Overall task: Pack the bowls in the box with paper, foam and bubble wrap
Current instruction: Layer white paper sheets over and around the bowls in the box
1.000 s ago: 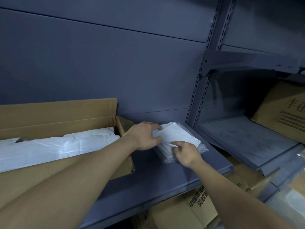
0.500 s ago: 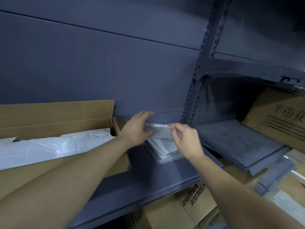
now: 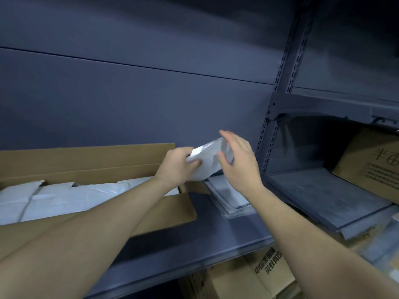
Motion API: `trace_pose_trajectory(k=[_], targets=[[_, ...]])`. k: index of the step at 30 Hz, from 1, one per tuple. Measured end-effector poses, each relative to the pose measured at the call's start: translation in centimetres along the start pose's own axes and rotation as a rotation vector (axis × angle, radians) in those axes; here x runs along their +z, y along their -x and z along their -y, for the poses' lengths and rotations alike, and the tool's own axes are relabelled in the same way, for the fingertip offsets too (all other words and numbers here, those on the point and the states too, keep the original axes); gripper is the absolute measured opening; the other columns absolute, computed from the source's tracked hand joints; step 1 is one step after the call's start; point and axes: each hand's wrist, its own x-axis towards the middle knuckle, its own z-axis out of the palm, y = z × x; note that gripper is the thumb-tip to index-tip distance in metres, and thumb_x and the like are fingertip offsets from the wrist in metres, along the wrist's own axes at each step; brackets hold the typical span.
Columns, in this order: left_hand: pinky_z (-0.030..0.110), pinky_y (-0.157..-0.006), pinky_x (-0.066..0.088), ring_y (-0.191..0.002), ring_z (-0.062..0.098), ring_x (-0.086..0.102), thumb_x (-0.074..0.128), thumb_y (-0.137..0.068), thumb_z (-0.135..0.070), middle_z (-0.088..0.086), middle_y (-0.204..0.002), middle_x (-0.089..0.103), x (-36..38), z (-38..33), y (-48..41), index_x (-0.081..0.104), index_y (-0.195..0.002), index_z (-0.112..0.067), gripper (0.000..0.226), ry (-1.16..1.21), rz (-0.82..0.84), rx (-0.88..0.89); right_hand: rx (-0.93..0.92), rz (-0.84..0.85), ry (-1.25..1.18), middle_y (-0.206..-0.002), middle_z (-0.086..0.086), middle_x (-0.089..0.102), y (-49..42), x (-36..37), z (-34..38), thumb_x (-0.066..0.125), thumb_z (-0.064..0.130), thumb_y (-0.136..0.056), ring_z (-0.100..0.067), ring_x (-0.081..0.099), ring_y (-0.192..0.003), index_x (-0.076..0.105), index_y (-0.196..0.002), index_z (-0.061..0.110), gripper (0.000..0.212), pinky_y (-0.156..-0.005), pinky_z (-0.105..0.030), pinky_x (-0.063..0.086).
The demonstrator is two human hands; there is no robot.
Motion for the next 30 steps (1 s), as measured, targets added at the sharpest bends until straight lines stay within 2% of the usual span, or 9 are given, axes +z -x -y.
trace_pose_trajectory(k=[3, 8, 11, 14, 21, 23, 26, 28, 30], targets=[[0.027, -0.051, 0.029, -0.055, 0.016, 0.039, 0.063, -0.086, -0.017, -0.001, -0.057, 0.044, -2.4, 0.6, 1.0, 0.041, -0.059, -0.014, 0.035, 0.041, -0.074, -0.119, -0.007, 0.018, -0.019, -0.161, 0.009, 0.022, 1.1, 1.4, 1.9, 0.063, 0.028, -0.091, -0.01, 0.022, -0.146, 0.026, -0.154, 0.029, 0.073, -0.117, -0.032, 0.023], [0.027, -0.05, 0.033, -0.054, 0.018, 0.041, 0.064, -0.083, -0.016, 0.001, -0.057, 0.045, -5.9, 2.0, 2.5, 0.043, -0.062, -0.011, 0.03, 0.065, -0.154, -0.262, 0.023, 0.215, -0.05, -0.16, 0.012, 0.023, 3.4, 4.7, 5.1, 0.065, 0.046, -0.086, -0.007, 0.021, -0.145, 0.028, -0.152, 0.025, 0.078, -0.116, -0.036, 0.031], [0.025, -0.047, 0.034, -0.054, 0.017, 0.043, 0.066, -0.083, -0.016, 0.002, -0.059, 0.045, -7.5, 2.3, 3.2, 0.043, -0.064, -0.011, 0.03, 0.108, -0.21, -0.309, 0.054, 0.331, -0.015, -0.162, 0.015, 0.014, 3.9, 6.3, 7.0, 0.063, 0.059, -0.083, -0.007, 0.018, -0.147, 0.018, -0.154, 0.027, 0.09, -0.114, -0.032, 0.032], [0.025, -0.048, 0.036, -0.057, 0.017, 0.045, 0.067, -0.083, -0.017, 0.003, -0.063, 0.047, -9.0, 2.6, 4.0, 0.047, -0.07, -0.009, 0.025, 0.166, -0.22, -0.336, 0.059, 0.417, 0.044, -0.163, 0.014, 0.007, 4.0, 7.7, 8.7, 0.066, 0.057, -0.082, -0.011, 0.012, -0.148, 0.009, -0.156, 0.028, 0.098, -0.117, -0.036, 0.029], [0.022, -0.056, 0.044, -0.073, 0.012, 0.057, 0.066, -0.084, -0.013, 0.002, -0.087, 0.062, -13.1, 3.9, 5.4, 0.059, -0.102, -0.011, 0.019, 0.254, -0.28, -0.376, -0.004, 0.322, 0.0, -0.158, 0.01, 0.028, 4.0, 9.3, 11.0, 0.054, 0.02, -0.094, -0.014, 0.029, -0.142, 0.022, -0.154, 0.029, 0.068, -0.111, -0.03, 0.037], [0.025, -0.06, 0.046, -0.074, 0.015, 0.058, 0.065, -0.083, -0.013, 0.005, -0.087, 0.064, -13.6, 4.2, 5.7, 0.06, -0.099, -0.01, 0.017, 0.183, -0.304, -0.343, -0.018, 0.409, 0.005, -0.16, 0.01, 0.022, 3.8, 9.6, 11.6, 0.057, 0.022, -0.091, -0.017, 0.03, -0.141, 0.013, -0.155, 0.029, 0.078, -0.109, -0.035, 0.039], [0.028, -0.055, 0.038, -0.063, 0.017, 0.047, 0.064, -0.081, -0.013, 0.006, -0.073, 0.053, -13.5, 4.2, 5.6, 0.056, -0.09, 0.0, 0.018, 0.115, -0.366, -0.318, 0.011, 0.597, 0.004, -0.161, 0.011, 0.013, 3.3, 10.2, 13.0, 0.066, 0.044, -0.081, -0.021, 0.032, -0.14, -0.004, -0.154, 0.032, 0.102, -0.108, -0.044, 0.038], [0.026, -0.054, 0.036, -0.062, 0.017, 0.044, 0.064, -0.08, -0.012, 0.008, -0.073, 0.051, -12.7, 3.8, 5.4, 0.054, -0.089, 0.002, 0.02, 0.13, -0.375, -0.316, 0.093, 0.576, -0.042, -0.157, 0.005, 0.025, 2.9, 10.5, 13.8, 0.068, 0.053, -0.079, -0.023, 0.042, -0.132, -0.002, -0.154, 0.031, 0.105, -0.099, -0.042, 0.046], [0.027, -0.055, 0.037, -0.064, 0.017, 0.047, 0.064, -0.081, -0.015, 0.011, -0.077, 0.056, -11.7, 3.4, 5.3, 0.056, -0.091, 0.002, 0.021, 0.149, -0.329, -0.311, 0.16, 0.463, -0.067, -0.137, -0.003, 0.049, 2.6, 10.8, 14.4, 0.066, 0.048, -0.084, -0.024, 0.057, -0.11, 0.01, -0.15, 0.024, 0.09, -0.081, -0.041, 0.053]])
